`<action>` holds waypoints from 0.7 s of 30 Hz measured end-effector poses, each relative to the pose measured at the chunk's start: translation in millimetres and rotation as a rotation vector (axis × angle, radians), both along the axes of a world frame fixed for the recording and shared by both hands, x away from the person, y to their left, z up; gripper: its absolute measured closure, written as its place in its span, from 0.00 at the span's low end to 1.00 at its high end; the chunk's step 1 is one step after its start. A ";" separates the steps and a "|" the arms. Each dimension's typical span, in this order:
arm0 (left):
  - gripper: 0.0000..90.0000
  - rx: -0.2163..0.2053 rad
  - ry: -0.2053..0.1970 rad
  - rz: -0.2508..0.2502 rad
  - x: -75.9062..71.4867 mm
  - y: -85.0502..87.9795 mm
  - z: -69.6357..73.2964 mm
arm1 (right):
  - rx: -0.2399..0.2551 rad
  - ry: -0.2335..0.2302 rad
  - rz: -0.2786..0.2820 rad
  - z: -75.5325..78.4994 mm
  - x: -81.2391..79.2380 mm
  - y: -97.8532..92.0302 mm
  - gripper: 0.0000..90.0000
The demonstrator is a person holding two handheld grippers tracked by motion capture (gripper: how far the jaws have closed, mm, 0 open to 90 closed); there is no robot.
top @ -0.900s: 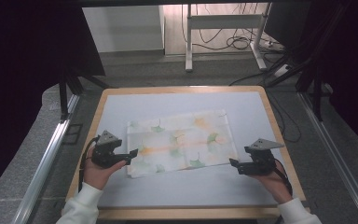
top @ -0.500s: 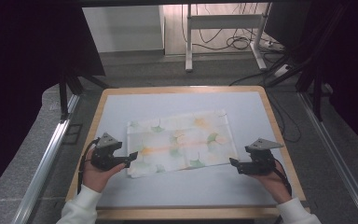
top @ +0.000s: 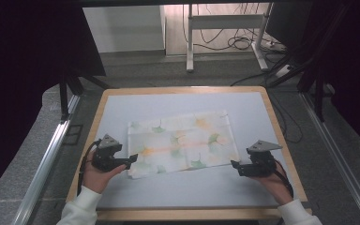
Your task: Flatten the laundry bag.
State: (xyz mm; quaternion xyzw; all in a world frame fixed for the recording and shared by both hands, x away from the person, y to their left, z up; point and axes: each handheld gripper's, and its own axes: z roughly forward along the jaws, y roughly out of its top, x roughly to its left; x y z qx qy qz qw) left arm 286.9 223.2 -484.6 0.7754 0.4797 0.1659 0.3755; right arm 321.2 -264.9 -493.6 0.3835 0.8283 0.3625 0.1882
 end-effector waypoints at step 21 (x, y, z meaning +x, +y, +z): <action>0.26 0.026 0.142 0.045 1.4 6.7 -37.5 | 0.020 0.043 -0.047 0.0 6.1 -15.9 0.20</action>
